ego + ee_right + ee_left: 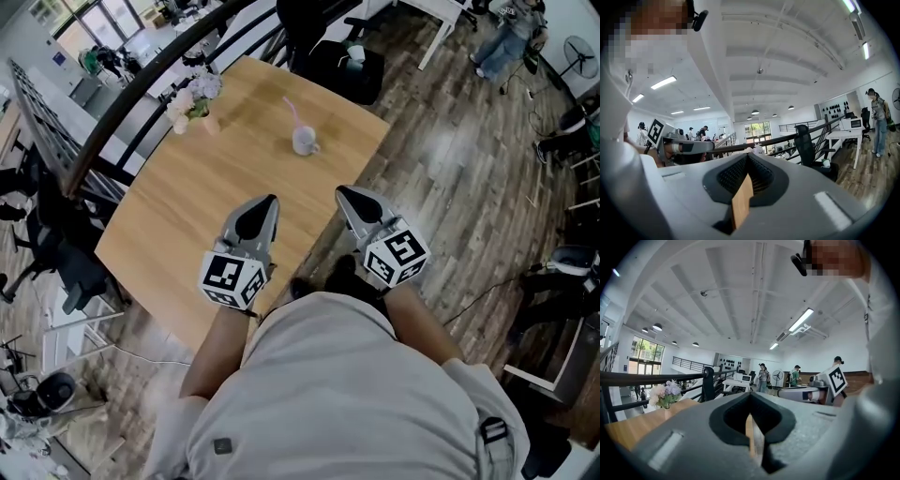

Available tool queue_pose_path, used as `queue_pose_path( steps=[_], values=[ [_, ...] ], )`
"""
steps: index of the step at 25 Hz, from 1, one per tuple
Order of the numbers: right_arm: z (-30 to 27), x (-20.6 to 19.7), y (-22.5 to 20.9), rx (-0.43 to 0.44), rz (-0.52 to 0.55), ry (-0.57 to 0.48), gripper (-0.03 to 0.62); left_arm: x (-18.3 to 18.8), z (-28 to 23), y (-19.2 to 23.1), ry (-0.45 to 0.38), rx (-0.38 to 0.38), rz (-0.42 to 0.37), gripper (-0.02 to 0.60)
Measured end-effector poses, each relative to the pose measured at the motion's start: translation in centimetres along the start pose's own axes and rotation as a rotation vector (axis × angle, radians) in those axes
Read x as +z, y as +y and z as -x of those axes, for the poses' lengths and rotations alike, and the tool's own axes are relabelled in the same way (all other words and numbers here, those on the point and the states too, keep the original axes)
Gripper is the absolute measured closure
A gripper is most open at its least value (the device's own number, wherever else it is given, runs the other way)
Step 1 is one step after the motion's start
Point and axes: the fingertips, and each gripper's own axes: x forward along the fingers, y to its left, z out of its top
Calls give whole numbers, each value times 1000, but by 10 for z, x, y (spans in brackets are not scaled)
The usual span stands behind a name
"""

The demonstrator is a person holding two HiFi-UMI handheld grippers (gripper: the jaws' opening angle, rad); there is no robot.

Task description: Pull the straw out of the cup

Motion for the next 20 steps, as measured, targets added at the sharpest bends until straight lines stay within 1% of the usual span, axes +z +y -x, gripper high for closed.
queue_pose_path(
  steps=[4,9,20],
  values=[
    [-28,-8,-12,16,-22,39,585,-2,-5,21,12,25,13,577],
    [-62,-9,-29,56,-26,58,585,-6,-15,53,25,97,9,577],
    [-145,-18,-94,155,-32,159,578,-21,-73,112,54,226,73,577]
  ],
)
